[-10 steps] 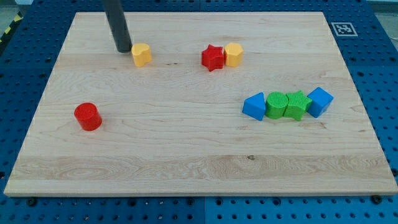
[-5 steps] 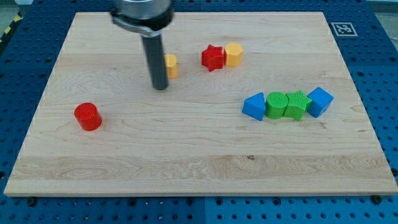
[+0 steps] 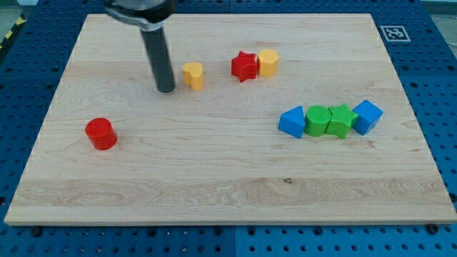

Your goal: Keep yellow heart on left side of red star

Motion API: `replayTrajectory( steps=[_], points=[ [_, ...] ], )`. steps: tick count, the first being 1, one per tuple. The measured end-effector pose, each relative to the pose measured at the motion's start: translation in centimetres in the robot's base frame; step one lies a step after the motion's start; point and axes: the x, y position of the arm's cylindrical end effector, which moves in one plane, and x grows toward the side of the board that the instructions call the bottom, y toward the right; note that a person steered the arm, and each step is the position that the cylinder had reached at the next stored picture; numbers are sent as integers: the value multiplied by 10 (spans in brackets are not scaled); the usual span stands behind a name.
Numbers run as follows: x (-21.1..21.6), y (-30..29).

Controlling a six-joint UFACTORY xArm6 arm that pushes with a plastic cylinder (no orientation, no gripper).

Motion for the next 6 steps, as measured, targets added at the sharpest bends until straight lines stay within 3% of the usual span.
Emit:
replayTrajectory(
  steps=[1,3,4,6],
  points=[
    [-7,35],
    [-7,-13],
    [-32,-10],
    [-34,41]
  ],
)
